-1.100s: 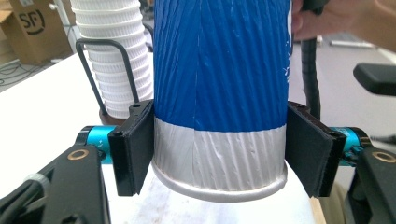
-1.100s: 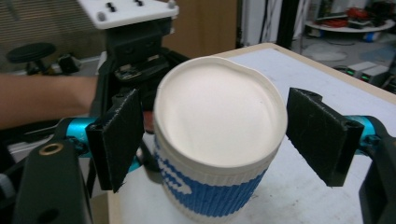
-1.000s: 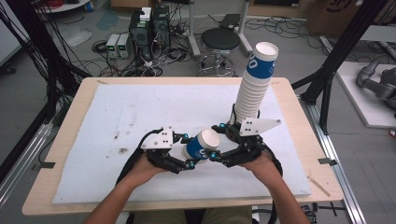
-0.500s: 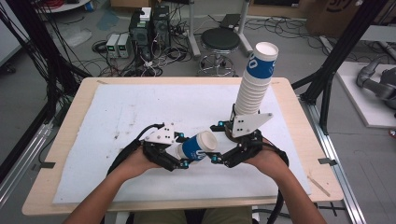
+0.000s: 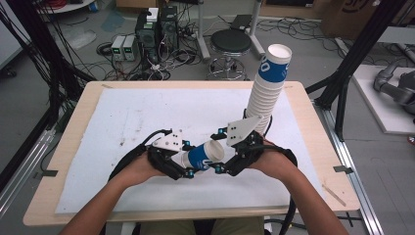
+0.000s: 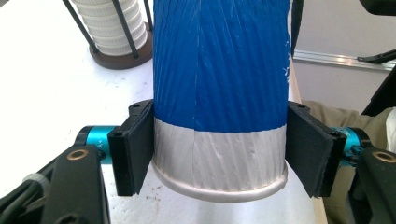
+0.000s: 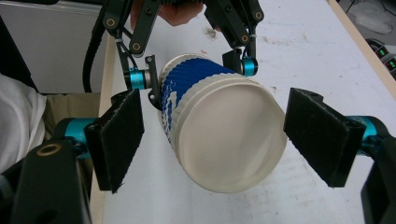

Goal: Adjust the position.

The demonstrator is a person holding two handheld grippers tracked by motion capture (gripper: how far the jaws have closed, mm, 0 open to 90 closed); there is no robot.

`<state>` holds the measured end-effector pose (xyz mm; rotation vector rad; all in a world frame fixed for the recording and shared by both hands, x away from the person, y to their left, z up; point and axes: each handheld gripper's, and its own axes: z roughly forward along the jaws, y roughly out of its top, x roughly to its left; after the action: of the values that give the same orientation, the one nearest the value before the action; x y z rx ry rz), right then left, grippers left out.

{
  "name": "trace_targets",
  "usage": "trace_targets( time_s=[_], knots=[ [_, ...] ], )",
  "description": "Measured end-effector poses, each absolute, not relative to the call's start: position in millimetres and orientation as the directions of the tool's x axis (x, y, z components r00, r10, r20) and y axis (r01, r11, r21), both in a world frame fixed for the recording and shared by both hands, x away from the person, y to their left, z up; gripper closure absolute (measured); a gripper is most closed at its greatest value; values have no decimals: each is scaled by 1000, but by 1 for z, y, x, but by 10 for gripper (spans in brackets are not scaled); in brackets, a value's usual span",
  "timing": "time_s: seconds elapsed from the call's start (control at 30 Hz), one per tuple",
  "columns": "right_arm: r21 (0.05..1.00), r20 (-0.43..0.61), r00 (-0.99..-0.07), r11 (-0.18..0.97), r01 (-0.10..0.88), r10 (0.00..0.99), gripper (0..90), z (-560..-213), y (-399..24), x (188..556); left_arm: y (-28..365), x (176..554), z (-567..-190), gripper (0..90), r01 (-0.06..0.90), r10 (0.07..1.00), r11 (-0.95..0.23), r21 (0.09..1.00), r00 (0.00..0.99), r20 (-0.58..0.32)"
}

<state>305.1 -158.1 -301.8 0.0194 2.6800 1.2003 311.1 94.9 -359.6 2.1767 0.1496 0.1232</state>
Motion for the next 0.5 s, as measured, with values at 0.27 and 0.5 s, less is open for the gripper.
trace_targets(
  time_s=[0.27,0.5],
  knots=[
    [723,-181,-979,687,-71,90,203,-301,-158,308,93,312,-361,302,61,142,-578,814,990,27],
    [686,-167,-985,723,-82,46,206,-307,-150,310,92,311,-359,303,42,112,-590,806,993,30]
  ],
)
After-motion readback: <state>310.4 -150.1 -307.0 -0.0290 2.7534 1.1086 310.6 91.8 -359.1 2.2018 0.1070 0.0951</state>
